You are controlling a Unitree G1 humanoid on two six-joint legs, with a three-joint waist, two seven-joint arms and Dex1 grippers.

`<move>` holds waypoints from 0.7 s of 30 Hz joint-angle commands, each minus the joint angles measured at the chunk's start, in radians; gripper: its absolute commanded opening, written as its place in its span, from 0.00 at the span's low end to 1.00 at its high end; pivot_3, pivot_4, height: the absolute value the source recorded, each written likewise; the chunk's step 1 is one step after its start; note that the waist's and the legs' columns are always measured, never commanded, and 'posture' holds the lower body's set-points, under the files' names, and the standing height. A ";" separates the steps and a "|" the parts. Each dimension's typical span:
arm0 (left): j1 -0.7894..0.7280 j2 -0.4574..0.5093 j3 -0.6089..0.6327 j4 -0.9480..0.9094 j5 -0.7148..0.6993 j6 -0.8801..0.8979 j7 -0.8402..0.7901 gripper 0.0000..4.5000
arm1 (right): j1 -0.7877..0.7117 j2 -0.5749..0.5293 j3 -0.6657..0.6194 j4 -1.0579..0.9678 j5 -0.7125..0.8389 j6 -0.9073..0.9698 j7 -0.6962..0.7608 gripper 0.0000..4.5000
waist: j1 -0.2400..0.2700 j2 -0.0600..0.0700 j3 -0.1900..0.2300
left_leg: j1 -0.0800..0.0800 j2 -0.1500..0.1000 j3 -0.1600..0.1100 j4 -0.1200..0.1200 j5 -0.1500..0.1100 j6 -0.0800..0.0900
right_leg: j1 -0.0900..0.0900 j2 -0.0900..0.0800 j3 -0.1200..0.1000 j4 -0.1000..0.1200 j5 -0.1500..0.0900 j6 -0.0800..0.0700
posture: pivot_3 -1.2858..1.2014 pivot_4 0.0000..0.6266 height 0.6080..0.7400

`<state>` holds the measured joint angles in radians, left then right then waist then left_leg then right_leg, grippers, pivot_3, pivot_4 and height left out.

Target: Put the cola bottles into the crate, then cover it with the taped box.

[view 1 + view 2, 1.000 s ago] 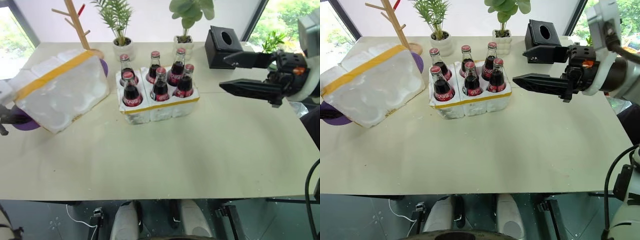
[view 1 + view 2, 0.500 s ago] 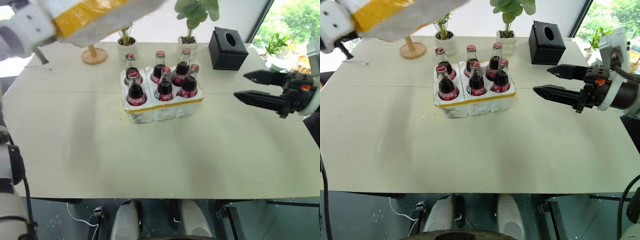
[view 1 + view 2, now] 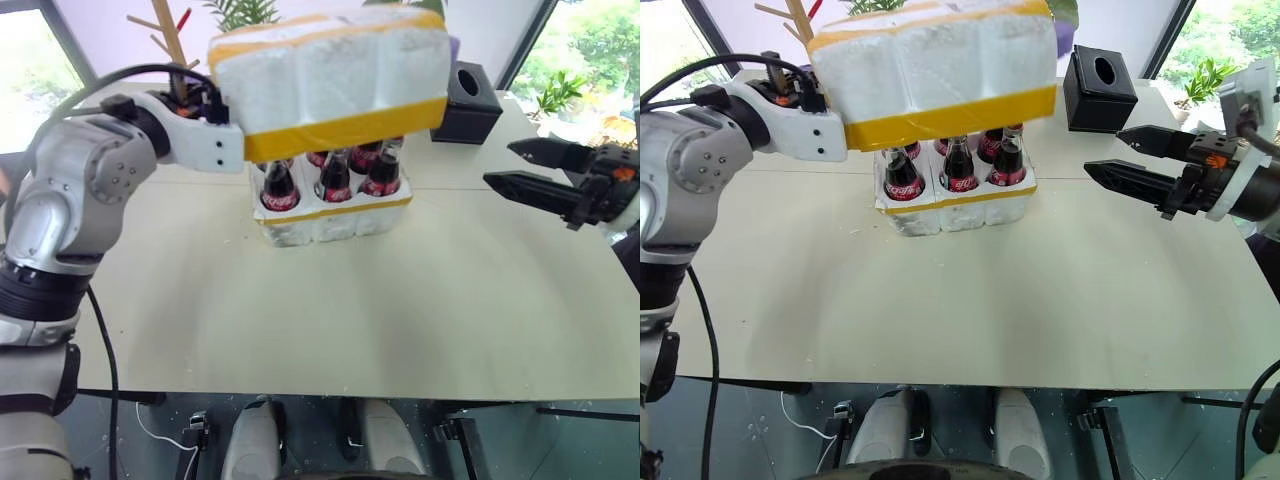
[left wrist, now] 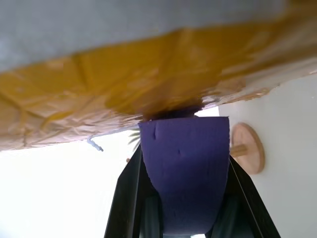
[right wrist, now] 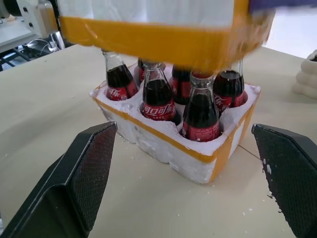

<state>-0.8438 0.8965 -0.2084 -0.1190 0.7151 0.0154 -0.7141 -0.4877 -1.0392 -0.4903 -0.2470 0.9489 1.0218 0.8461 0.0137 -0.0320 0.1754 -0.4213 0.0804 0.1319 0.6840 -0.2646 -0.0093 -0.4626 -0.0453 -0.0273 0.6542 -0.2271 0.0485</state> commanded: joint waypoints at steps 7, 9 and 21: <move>0.033 0.027 -0.008 -0.038 0.076 -0.050 -0.020 0.31 | -0.009 0.015 -0.037 0.006 0.027 -0.027 -0.026 1.00 | -0.003 0.001 0.000 | 0.001 0.000 0.000 0.000 0.000 0.000 | 0.000 0.001 0.000 0.000 0.000 0.000 | 0.52 0.24 1.00; 0.073 0.018 -0.007 -0.065 0.057 -0.051 -0.043 0.51 | 0.005 0.012 -0.037 0.001 0.022 -0.030 -0.019 1.00 | -0.002 0.001 0.000 | 0.001 0.000 0.000 0.000 0.000 0.000 | 0.000 0.001 0.000 0.000 0.000 0.000 | 0.52 0.24 1.00; 0.410 -0.032 0.259 -0.295 -0.311 0.206 -0.244 0.98 | 0.104 -0.033 -0.037 0.002 -0.030 -0.083 0.057 1.00 | -0.004 0.001 0.000 | 0.002 0.002 -0.001 0.000 0.000 0.000 | 0.001 0.001 0.000 0.000 0.000 0.000 | 0.52 0.24 1.00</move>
<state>-0.4376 0.8743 -0.0304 -0.3588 0.4902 0.1414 -0.9353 -0.3827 -1.0492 -0.4919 -0.2316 0.9225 0.9609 0.8877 0.0099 -0.0311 0.1749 -0.4193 0.0818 0.1311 0.6837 -0.2648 -0.0089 -0.4611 -0.0444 -0.0274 0.6542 -0.2272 0.0483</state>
